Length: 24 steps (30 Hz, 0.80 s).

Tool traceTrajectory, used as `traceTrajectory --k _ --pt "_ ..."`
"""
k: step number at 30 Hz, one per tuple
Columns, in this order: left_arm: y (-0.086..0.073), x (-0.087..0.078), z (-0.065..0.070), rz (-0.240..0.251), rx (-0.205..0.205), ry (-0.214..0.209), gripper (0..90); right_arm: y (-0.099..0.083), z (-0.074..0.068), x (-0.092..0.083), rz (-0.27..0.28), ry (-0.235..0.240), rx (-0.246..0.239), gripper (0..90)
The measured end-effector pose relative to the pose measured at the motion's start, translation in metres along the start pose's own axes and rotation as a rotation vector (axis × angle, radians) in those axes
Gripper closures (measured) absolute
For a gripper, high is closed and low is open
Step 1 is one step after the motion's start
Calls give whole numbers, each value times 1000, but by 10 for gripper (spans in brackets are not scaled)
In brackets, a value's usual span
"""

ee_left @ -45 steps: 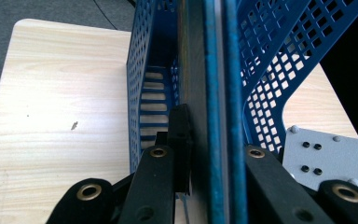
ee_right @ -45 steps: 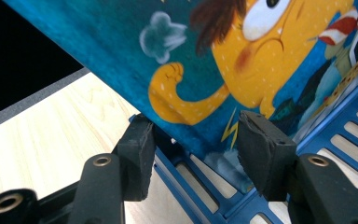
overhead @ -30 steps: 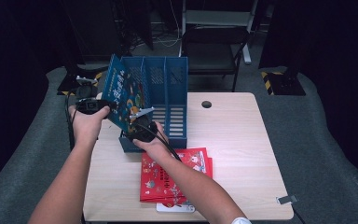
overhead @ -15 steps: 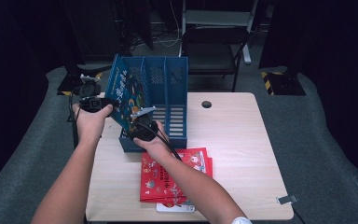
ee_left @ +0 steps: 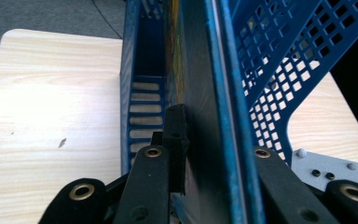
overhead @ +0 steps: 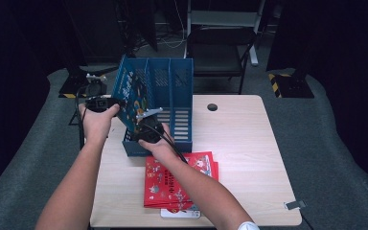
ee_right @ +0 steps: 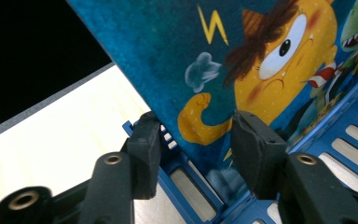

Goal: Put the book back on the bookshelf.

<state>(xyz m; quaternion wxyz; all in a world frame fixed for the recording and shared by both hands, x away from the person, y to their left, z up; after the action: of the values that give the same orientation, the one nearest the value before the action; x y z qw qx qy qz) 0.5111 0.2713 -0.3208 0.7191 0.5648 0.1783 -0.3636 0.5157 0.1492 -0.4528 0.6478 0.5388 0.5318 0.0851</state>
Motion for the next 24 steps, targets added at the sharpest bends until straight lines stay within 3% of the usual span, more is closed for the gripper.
traceTrajectory --k 11,18,24 --pt "6 8 2 54 15 -26 751 2 8 -1 29 -1 40 577" --pt "6 8 0 53 13 -39 737 2 9 -1 35 7 38 583" --pt "2 7 -5 80 17 -50 723 2 8 -1 36 0 35 581"
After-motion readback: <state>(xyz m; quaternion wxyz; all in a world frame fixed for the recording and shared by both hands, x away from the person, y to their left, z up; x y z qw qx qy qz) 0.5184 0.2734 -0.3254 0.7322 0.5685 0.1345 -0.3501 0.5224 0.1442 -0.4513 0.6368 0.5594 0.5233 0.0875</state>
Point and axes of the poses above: each handheld gripper's, and its own axes: x roughly forward along the jaws, y roughly out of its top, z roughly to its right, the point moved 4 cm from there along x, roughly forward along the jaws, and after that the axes turned 1 degree about -z, right-handed, at the moved point
